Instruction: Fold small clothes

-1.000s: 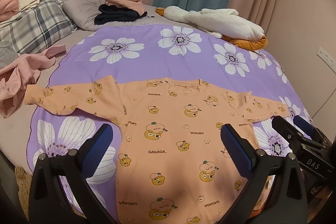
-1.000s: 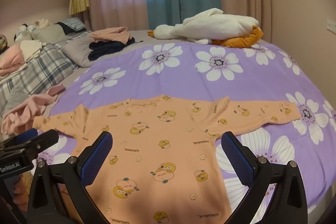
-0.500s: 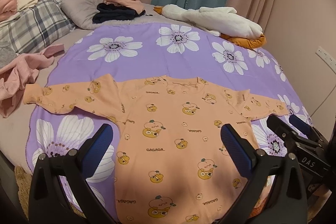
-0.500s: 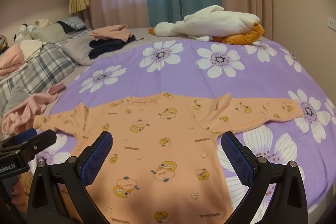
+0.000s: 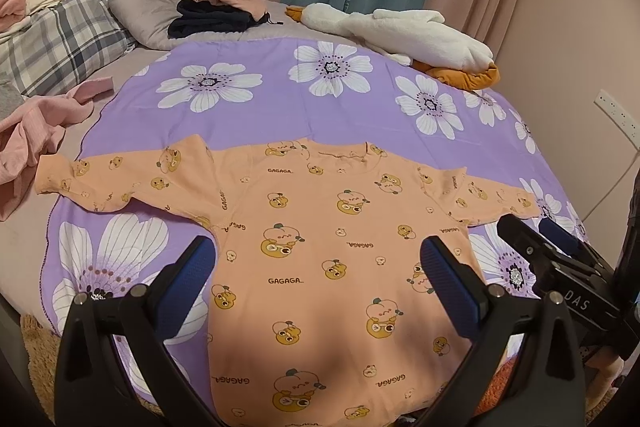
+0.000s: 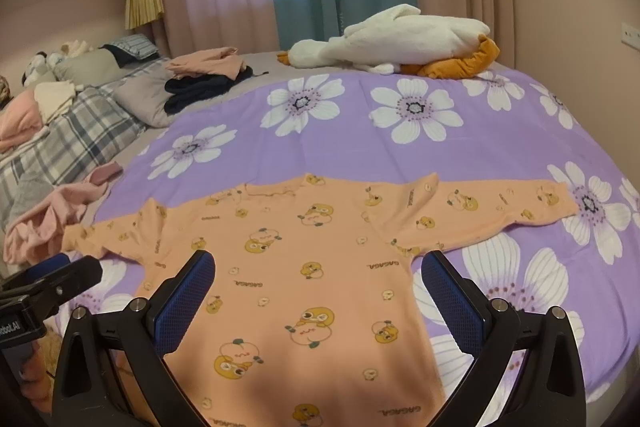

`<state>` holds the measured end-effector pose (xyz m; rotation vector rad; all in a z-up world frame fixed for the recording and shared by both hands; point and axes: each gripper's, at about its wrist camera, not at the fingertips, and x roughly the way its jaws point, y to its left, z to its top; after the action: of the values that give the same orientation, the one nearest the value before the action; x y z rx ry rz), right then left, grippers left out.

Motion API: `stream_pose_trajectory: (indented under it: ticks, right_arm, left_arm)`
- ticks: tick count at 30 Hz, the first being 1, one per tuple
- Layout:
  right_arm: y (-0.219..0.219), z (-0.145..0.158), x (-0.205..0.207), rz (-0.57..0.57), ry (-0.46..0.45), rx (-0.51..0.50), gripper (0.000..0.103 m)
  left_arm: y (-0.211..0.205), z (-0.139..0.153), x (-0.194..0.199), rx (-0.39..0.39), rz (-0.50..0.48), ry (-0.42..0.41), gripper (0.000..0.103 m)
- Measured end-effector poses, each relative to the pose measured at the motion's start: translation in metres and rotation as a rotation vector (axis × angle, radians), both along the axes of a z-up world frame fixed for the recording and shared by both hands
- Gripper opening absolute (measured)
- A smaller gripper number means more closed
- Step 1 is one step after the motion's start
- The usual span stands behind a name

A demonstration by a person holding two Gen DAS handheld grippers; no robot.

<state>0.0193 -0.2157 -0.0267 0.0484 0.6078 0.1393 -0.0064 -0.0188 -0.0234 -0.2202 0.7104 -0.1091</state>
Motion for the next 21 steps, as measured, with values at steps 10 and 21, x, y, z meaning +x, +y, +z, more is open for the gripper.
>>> stream_pose_trajectory:
  ticks: [10, 21]
  right_arm:
    - [0.0015, -0.0020, 0.0005, 0.001, 0.009, 0.004, 0.103]
    - [0.0045, -0.0037, 0.0008, 0.007, 0.018, 0.010, 0.103]
  left_arm:
    - [0.0003, -0.0005, -0.0004, -0.010, -0.008, 0.003, 0.102]
    - [0.0006, -0.0006, -0.0007, -0.017, -0.008, 0.008, 0.102]
